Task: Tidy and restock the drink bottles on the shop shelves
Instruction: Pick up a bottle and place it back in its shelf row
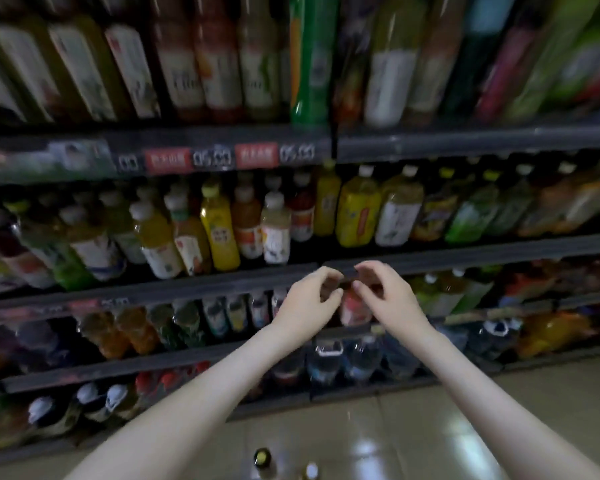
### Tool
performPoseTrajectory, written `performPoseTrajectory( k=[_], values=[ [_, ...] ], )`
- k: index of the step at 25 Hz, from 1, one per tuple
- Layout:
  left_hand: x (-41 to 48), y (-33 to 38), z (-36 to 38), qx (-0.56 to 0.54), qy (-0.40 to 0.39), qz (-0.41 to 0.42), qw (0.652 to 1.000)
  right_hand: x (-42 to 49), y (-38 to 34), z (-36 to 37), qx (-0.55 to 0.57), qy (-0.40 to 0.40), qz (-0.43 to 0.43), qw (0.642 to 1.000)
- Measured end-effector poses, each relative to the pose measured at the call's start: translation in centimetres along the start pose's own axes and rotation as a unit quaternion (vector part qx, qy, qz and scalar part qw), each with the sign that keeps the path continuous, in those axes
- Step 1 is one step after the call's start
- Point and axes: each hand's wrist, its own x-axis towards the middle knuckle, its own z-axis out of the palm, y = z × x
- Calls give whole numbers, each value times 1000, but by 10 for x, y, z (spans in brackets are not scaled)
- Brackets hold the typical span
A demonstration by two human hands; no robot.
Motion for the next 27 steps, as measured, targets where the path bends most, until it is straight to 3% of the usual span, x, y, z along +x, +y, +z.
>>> performPoseTrajectory(
  k=[5,10,14,21,27],
  values=[
    [33,111,16,-13,115,43,992,16,-13,-128,-38,53,-83,994],
    [65,163,-8,42,229,97,968,48,-31,-186,-15,81,-113,990],
    [91,166,-45,98,290,86,948,76,-46,-195,-16,82,-131,988],
    [148,147,-108,149,328,68,931,147,-86,-184,-28,80,-182,980],
    [191,139,-132,199,315,97,923,199,-113,-160,-44,95,-203,973]
  ],
)
